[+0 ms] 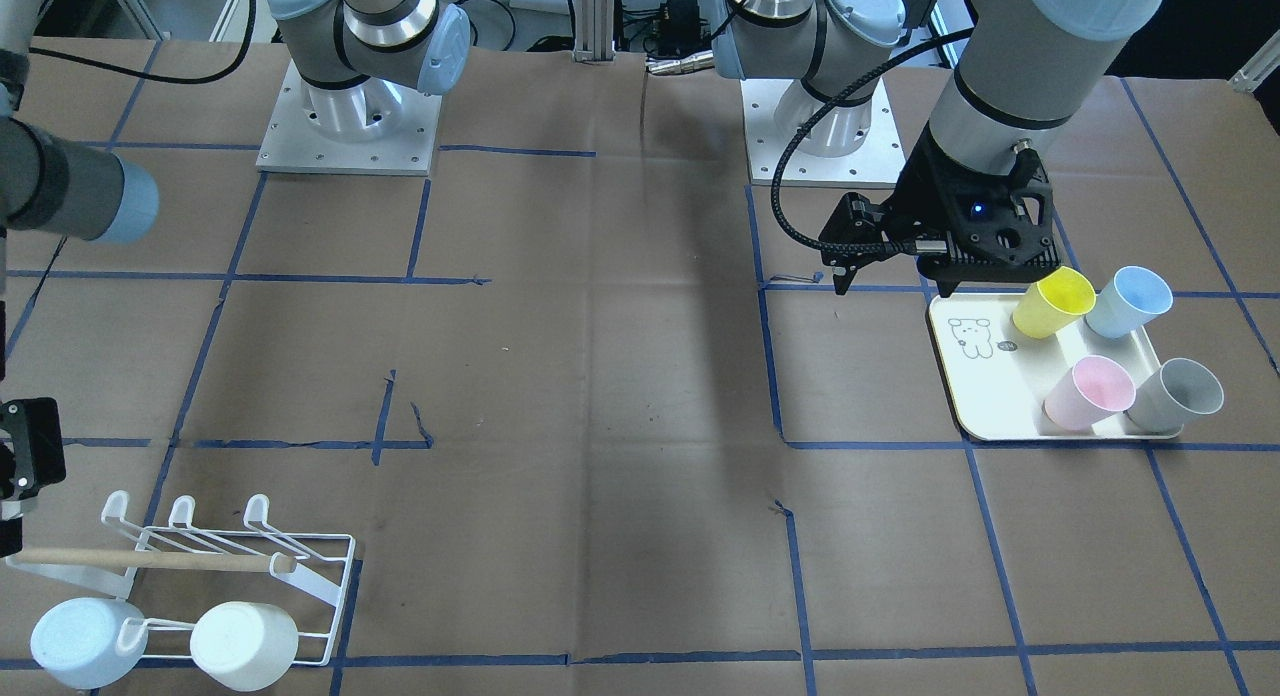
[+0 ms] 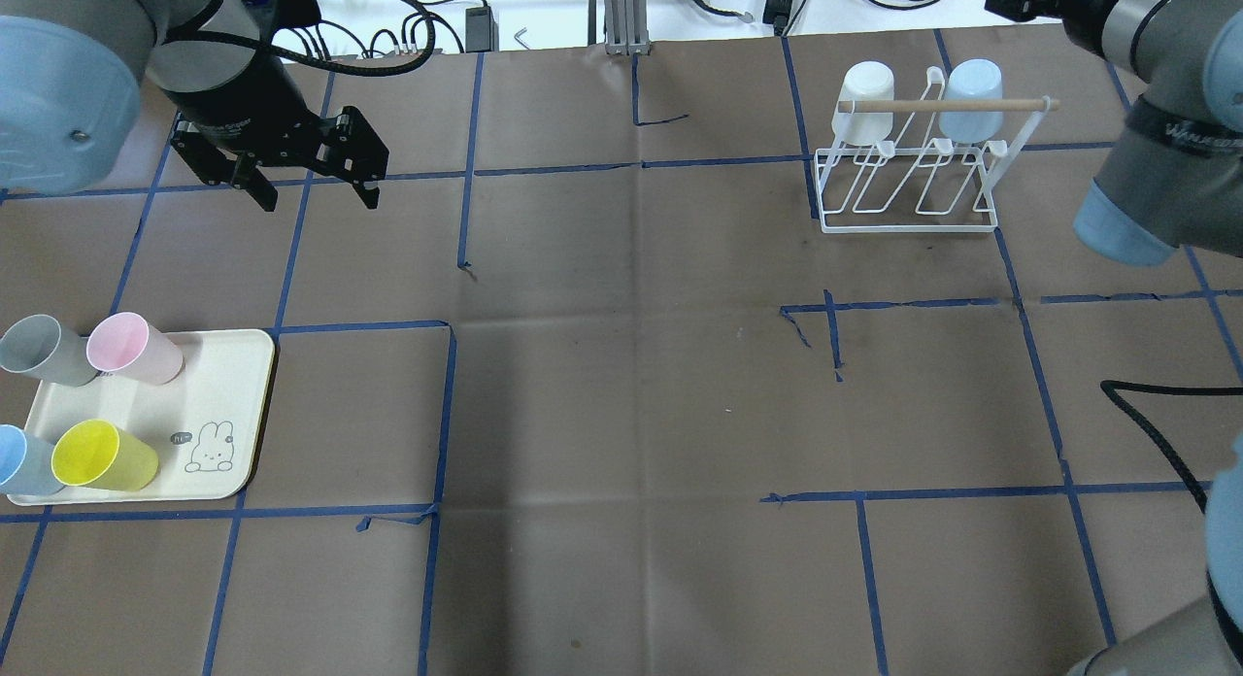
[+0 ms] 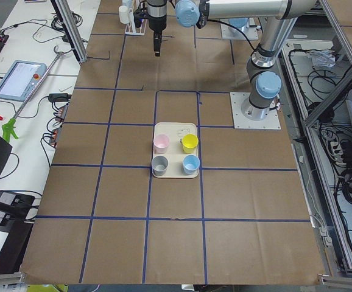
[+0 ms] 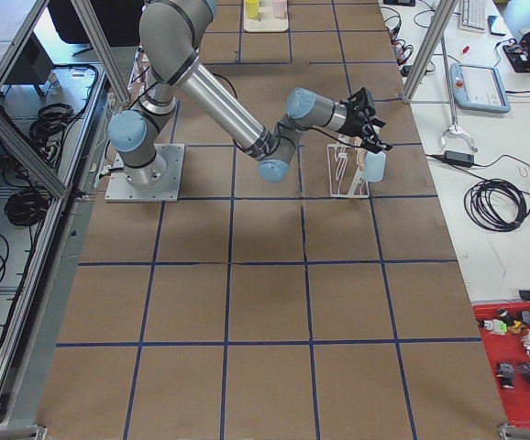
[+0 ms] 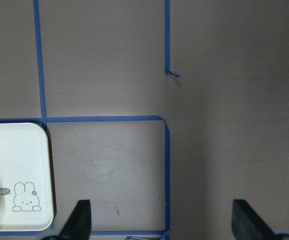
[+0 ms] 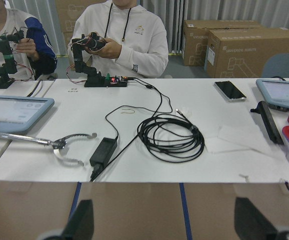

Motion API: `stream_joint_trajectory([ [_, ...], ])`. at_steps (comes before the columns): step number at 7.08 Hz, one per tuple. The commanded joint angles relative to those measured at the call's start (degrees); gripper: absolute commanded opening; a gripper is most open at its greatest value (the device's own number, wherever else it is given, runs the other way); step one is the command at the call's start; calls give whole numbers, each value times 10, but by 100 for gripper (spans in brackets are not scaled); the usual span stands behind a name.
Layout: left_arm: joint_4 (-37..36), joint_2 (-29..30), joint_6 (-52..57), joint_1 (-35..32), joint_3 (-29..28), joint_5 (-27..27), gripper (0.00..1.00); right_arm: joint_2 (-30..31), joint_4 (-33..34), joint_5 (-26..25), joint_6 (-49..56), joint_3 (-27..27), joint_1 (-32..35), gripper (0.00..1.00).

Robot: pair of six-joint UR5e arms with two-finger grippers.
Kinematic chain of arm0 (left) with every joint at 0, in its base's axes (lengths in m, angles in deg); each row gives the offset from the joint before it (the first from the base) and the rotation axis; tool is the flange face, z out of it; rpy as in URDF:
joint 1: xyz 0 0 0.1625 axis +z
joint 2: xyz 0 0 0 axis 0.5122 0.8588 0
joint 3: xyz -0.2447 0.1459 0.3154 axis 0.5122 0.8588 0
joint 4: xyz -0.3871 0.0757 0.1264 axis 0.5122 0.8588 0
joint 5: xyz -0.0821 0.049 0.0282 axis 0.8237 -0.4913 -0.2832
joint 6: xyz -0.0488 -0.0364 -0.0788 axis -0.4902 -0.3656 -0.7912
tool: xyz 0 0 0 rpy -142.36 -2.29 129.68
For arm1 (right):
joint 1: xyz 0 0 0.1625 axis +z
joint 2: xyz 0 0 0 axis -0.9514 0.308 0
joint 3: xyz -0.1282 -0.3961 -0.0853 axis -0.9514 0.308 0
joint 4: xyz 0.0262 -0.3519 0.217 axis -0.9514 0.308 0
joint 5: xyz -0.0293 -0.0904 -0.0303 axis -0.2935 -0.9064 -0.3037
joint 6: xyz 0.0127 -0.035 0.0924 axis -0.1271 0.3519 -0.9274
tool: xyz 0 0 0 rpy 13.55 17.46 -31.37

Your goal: Transfer IKEA cup to right arm and place on rack

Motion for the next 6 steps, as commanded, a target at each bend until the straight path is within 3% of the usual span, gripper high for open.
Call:
stream_joint_trajectory([
  [1,0,-1,-2,-2,1,2,99,93,-193,-3,0,2,22,100],
  [6,0,-8,-2,-2,3,0,99,231,-527,-59,-29,2,87,100],
])
